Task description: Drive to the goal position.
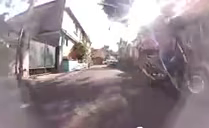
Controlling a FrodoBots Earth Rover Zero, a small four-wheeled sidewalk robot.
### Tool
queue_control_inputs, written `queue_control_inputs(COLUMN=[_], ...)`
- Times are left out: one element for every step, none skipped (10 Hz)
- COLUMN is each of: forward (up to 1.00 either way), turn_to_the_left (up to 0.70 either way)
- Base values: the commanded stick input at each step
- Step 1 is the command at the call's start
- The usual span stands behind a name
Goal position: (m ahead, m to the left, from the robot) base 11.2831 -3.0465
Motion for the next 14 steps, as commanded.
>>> queue_control_inputs(forward=[1.0,1.0,1.0,1.0,1.0,1.0,1.0,1.0,1.0,1.0,1.0,1.0,1.0,1.0], turn_to_the_left=[0.0,0.0,0.0,0.0,0.0,0.0,0.0,0.0,0.0,0.0,0.0,0.0,0.0,0.0])
